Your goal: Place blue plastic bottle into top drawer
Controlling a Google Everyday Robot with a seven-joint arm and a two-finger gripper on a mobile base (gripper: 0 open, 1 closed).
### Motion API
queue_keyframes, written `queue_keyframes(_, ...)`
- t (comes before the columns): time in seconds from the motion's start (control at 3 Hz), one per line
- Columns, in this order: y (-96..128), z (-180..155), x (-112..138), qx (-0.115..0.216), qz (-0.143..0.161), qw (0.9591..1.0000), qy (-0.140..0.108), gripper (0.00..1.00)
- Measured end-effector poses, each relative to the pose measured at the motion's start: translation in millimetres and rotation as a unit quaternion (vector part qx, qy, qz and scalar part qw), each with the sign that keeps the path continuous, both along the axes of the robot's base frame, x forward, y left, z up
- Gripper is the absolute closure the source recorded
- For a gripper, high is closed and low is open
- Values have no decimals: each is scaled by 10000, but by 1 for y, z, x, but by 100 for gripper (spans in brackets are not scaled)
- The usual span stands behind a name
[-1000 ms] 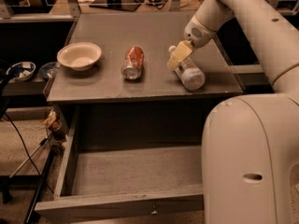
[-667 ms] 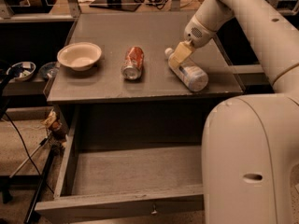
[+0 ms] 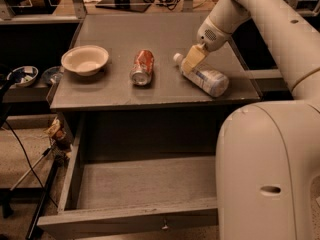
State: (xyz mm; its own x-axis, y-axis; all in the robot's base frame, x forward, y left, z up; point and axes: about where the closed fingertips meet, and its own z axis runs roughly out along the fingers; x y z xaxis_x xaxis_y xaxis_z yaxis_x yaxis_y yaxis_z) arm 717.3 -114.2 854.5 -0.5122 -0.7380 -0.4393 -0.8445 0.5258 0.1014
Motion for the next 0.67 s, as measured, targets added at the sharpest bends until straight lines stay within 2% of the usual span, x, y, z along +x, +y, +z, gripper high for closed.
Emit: queue_keyframes(0.67,0,10,2,53,-98,9998,-150,100)
